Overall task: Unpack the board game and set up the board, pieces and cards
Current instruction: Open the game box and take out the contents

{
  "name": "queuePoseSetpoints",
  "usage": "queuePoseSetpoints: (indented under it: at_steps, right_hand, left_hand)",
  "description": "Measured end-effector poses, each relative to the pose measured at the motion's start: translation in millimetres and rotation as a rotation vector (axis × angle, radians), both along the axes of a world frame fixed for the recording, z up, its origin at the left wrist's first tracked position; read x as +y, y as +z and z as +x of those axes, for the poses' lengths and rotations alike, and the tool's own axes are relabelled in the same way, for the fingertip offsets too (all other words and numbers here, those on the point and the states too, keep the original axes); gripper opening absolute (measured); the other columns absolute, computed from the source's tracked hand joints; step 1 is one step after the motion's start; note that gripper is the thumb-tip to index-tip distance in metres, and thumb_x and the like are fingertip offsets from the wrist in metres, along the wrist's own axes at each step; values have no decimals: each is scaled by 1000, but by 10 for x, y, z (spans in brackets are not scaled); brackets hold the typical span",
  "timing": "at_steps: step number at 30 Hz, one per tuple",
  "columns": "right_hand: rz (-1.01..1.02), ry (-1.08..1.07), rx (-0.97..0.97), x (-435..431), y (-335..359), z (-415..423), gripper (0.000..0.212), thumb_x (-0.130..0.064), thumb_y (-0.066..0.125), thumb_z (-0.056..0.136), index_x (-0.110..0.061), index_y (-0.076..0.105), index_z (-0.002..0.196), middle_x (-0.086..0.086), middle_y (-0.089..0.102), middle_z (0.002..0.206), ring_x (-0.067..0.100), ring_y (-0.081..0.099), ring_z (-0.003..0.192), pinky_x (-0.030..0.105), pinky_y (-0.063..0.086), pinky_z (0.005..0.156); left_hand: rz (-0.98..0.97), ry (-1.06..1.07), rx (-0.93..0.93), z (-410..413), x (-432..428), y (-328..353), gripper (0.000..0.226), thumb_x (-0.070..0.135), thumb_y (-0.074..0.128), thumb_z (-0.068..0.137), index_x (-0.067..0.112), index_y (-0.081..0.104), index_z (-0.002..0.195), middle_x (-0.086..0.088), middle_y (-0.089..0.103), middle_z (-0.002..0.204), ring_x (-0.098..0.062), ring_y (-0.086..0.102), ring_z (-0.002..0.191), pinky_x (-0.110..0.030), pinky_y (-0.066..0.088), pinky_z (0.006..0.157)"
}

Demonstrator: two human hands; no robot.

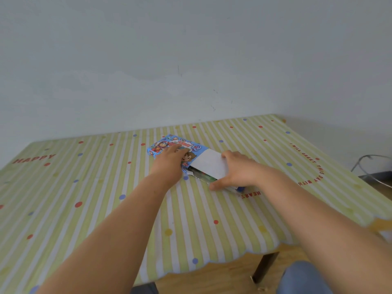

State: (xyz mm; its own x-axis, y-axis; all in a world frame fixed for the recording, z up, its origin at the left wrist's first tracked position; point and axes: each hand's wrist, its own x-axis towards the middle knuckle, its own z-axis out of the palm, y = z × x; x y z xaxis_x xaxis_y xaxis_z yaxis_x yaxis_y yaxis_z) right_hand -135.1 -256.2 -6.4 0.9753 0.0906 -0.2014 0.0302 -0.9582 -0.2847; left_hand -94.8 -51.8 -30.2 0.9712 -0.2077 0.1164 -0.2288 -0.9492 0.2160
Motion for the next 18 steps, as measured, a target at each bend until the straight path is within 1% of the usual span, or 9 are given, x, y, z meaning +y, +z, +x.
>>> queuePoseSetpoints:
  at_steps: [2, 4, 6, 10, 15, 18]
  right_hand:
    - [-1, 31, -4, 40, -18, 9, 110, -64, 78, 60, -20, 24, 145, 3, 37, 141, 23, 37, 130, 40, 36, 104]
    - [-30, 35, -8, 52, -27, 18, 105, -59, 79, 62, -21, 25, 145, 4, 37, 139, 24, 36, 129, 40, 37, 102]
    - [-60, 35, -4, 44, -23, 20, 101, -57, 78, 62, -22, 27, 142, 3, 37, 136, 23, 36, 126, 39, 38, 99]
    - [-91, 42, 38, -7, -4, 7, 102, -56, 80, 60, -24, 26, 141, 1, 35, 134, 22, 35, 124, 39, 40, 95]
    - [-80, 83, 87, -52, 13, -34, 109, -56, 83, 56, -29, 23, 143, -3, 30, 138, 21, 33, 128, 42, 42, 99]
    - [-85, 86, 96, -54, 16, -62, 112, -61, 83, 54, -29, 23, 143, -3, 29, 140, 20, 32, 129, 43, 41, 101]
  left_hand:
    - [40, 29, -100, -20, -14, 8, 52, 10, 54, 86, 25, 49, 136, -1, 45, 134, -22, 38, 126, -33, 39, 92]
    - [33, 50, -118, -22, -25, 3, 47, 10, 52, 87, 24, 52, 132, -1, 46, 126, -22, 38, 122, -32, 39, 85]
    - [-18, 66, -92, -8, -26, -17, 48, 6, 49, 88, 25, 53, 132, -1, 45, 125, -21, 35, 123, -31, 40, 82]
    - [-92, 57, -60, 33, 0, -67, 52, 1, 41, 90, 28, 52, 132, -2, 44, 127, -20, 32, 125, -33, 42, 89]
    - [-116, 48, -51, 56, -2, -70, 53, 0, 39, 90, 27, 52, 133, -3, 44, 129, -21, 32, 125, -33, 39, 93]
    - [-135, 48, -51, 69, -4, -59, 55, -2, 39, 89, 27, 52, 134, -3, 46, 130, -22, 33, 126, -33, 39, 95]
